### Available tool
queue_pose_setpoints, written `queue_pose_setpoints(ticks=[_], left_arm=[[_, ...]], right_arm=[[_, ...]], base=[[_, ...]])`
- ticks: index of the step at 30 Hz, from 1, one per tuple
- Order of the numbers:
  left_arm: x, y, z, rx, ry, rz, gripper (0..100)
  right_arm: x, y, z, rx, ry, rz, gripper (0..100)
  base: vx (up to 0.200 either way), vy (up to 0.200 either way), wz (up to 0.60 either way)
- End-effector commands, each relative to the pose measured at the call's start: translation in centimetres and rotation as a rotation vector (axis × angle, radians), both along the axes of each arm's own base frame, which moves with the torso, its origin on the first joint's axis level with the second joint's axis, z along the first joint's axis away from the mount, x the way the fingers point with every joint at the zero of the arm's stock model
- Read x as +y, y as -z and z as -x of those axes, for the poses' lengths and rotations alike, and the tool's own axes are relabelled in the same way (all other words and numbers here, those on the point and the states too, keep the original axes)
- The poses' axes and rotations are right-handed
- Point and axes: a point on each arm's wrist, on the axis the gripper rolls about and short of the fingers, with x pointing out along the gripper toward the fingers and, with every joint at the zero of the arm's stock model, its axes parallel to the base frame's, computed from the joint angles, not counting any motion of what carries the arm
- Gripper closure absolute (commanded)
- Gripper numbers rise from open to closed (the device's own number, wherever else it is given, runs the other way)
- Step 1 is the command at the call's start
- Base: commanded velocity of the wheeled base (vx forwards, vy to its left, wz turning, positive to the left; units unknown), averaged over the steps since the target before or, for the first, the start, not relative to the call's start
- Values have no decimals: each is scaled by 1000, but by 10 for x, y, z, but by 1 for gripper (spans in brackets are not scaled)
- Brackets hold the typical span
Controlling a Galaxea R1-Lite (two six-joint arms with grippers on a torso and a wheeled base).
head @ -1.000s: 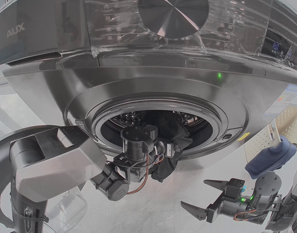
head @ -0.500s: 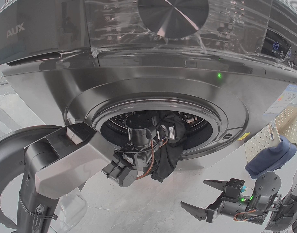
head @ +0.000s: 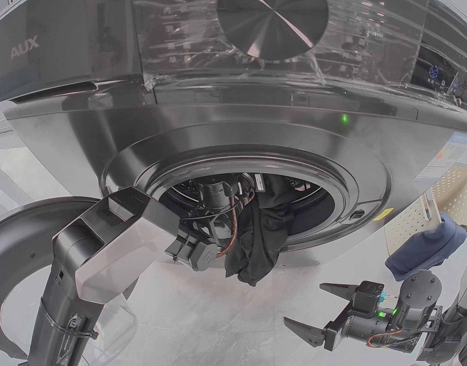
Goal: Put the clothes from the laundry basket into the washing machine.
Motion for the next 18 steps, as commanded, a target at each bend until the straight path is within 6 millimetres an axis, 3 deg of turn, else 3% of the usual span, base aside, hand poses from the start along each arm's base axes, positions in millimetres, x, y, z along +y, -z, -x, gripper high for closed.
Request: queue_pose_setpoints(ticks=[1,3,11,18], left_arm=[[1,1,2,8,0,-6,0],[2,0,5,11,4,-6,0],[15,-14,55,84,51,-64,0],[27,-4,98,155,101,-123,0]], right_arm=[[-2,2,2,12,0,12,0],[-2,2,2,13,0,13,0],[-2,3,2,13,0,13,0],[-2,3,2,13,0,15,0]], base=[[0,0,0],[0,0,0],[0,0,0],[0,0,0]])
